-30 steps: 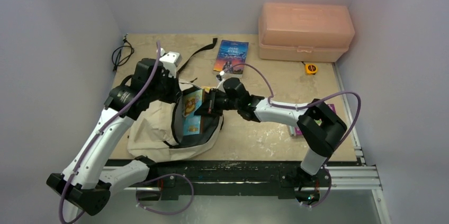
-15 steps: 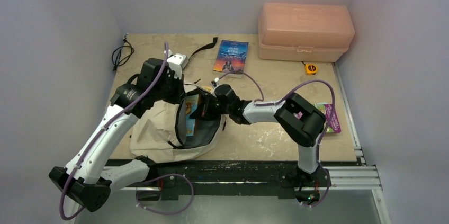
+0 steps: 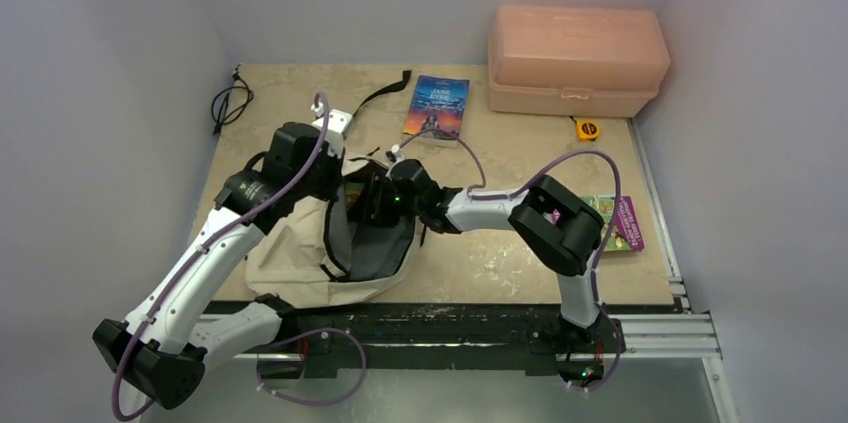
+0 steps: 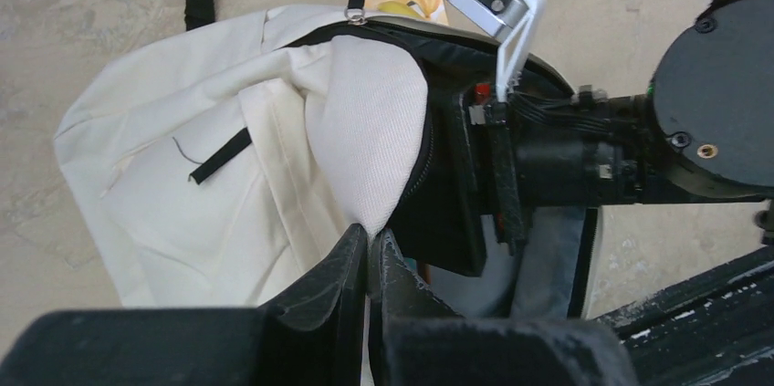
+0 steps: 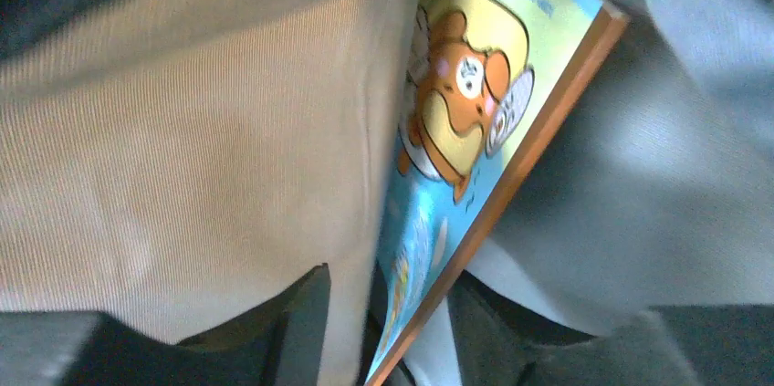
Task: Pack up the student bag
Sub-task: Place the book in the student bag.
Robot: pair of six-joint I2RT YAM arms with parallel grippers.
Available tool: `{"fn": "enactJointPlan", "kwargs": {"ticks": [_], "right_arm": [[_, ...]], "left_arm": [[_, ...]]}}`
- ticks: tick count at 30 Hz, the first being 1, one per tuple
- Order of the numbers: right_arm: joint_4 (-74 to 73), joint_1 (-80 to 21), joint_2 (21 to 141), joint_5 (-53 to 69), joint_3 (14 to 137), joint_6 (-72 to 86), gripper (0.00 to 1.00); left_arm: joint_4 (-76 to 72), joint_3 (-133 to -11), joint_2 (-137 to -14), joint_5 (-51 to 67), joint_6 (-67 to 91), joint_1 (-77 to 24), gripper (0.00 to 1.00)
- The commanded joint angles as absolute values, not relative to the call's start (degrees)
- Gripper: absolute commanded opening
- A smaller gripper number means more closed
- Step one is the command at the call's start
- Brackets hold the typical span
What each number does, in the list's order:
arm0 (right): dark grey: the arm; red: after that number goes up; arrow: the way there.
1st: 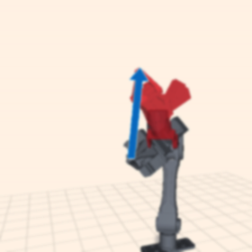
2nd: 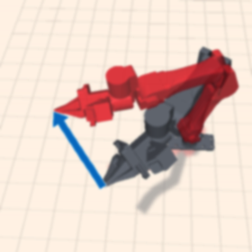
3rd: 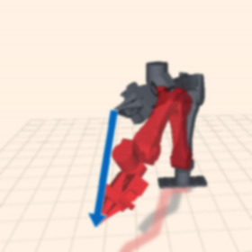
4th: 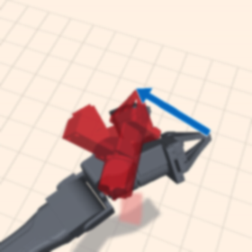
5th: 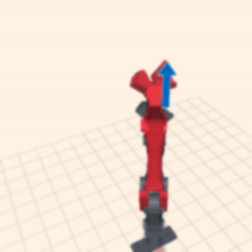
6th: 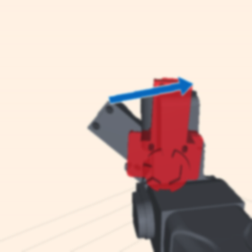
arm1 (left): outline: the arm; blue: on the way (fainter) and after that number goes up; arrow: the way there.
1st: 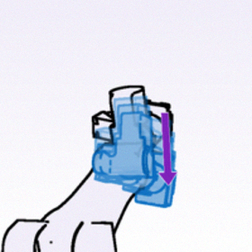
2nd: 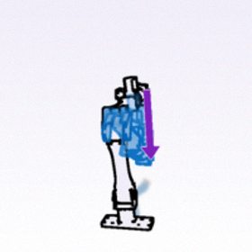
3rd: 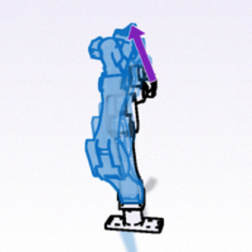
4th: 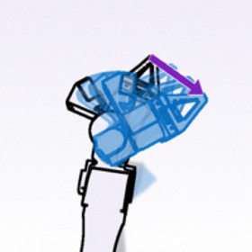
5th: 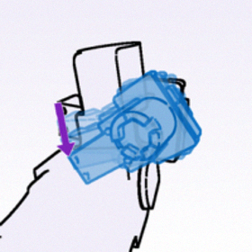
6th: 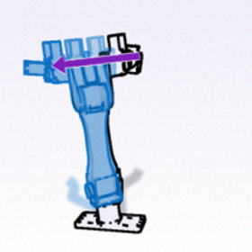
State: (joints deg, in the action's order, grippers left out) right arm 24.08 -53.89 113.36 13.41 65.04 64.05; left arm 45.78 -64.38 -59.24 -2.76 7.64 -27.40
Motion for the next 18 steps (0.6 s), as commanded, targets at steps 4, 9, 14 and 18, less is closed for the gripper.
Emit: {"fn": "enactJointPlan", "kwargs": {"ticks": [4,9,14,18], "right_arm": [[5.2,-51.7,99.4,13.8,65.1,43.4,0.69],[-5.7,-51.3,89.8,10.3,65.3,35.2,0.74],[-9.3,-44.0,80.9,8.0,62.6,32.9,0.77],[-8.0,-35.3,80.3,10.1,60.8,33.8,0.80]], "left_arm": [[38.4,-59.5,-55.1,-9.1,4.5,-27.6,0.00],[37.0,-55.7,-52.6,-10.2,3.7,-27.6,0.00],[36.2,-54.0,-52.7,-9.0,4.1,-27.6,0.00],[37.2,-55.3,-54.1,-5.3,5.1,-27.6,0.00]]}}
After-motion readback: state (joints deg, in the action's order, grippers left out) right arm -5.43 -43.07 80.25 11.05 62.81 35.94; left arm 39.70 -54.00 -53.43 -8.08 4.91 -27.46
